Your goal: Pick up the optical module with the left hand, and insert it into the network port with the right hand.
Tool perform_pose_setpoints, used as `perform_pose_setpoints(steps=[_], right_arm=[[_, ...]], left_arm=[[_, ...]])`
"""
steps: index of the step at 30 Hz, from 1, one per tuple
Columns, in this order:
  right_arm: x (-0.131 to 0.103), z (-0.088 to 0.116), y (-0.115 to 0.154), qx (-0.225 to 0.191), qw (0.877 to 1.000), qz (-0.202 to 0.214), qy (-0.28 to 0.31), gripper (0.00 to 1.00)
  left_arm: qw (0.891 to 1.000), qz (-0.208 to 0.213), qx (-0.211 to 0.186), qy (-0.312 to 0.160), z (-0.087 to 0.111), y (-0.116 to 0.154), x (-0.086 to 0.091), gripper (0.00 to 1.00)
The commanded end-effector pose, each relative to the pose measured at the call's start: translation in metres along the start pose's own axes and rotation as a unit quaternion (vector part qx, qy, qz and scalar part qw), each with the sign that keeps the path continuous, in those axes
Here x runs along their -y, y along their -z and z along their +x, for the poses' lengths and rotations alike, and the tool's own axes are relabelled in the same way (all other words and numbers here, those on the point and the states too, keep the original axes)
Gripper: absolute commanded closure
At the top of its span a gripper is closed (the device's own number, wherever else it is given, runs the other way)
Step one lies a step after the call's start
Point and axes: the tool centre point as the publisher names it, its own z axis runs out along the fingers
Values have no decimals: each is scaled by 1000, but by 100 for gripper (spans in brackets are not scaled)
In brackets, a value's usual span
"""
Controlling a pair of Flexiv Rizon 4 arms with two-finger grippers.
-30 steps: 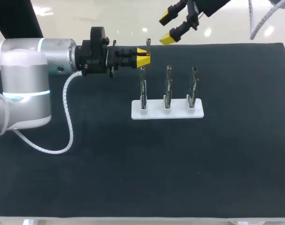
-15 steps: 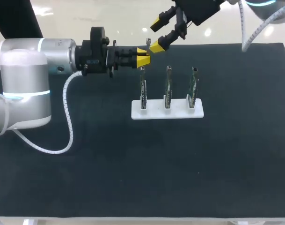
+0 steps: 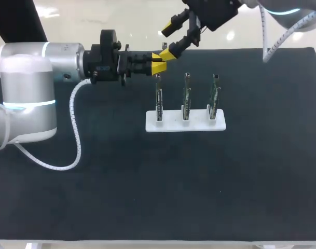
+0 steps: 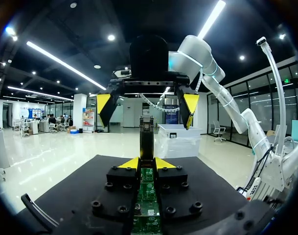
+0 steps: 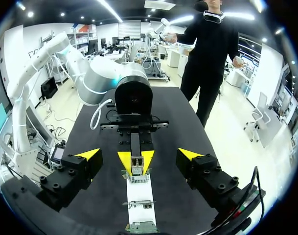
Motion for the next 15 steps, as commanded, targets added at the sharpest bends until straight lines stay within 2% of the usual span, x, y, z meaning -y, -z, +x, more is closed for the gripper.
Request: perform_pose_setpoints(steps=[1,9,11,13,15], right_arm=[[0,-2,-2,-2,1000,1,1,1],[0,0,-3,-3,1000,2,2,14],[1,1,-3,-3,1000,3,3,31],[1,1,-3,-5,1000,3,5,43],[1,1,-4,-6,1000,4,7,48]], left_arm=[[1000,-3,1,-1,0,0,2,100],[1000,-3,1,-1,0,0,2,100],[1000,-3,1,-1,0,0,2,100],[1000,-3,1,-1,0,0,2,100],[1000,-3,1,-1,0,0,2,100]])
